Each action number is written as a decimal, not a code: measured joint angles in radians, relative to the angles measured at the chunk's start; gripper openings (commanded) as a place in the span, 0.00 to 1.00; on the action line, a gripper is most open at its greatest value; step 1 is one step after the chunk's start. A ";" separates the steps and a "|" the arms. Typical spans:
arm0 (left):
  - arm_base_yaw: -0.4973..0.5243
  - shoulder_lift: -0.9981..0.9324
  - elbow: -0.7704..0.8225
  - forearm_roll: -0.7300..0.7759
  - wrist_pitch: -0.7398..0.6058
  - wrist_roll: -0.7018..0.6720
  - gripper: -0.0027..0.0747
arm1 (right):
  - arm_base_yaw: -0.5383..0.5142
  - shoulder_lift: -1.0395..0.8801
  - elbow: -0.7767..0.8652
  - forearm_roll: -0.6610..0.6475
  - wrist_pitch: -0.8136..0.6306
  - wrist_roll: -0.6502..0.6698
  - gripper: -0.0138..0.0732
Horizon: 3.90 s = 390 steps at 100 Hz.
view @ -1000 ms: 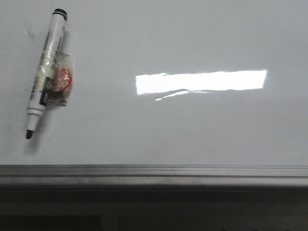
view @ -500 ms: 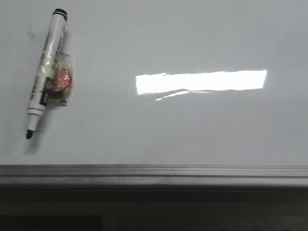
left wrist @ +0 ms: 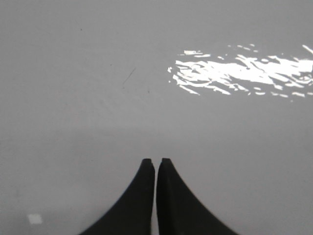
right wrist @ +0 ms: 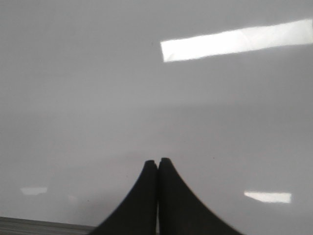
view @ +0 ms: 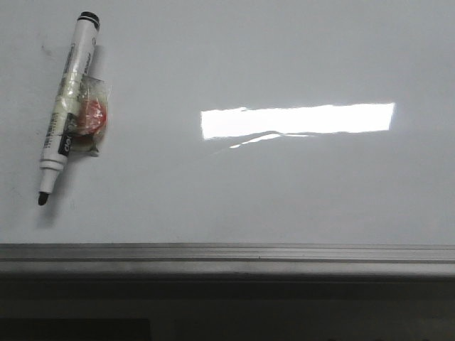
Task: Write number 3 on whiteboard
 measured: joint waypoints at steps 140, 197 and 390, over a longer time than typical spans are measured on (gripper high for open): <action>-0.402 0.262 -0.236 -0.039 -0.081 0.004 0.56 | 0.000 0.337 -0.185 0.099 0.011 0.002 0.08; -0.721 0.738 -0.236 -0.102 -0.377 0.004 0.54 | 0.000 0.337 -0.185 0.099 0.011 0.002 0.08; -0.820 1.036 -0.294 0.605 -0.609 -0.020 0.01 | 0.848 0.996 -0.707 0.099 0.073 -0.187 0.65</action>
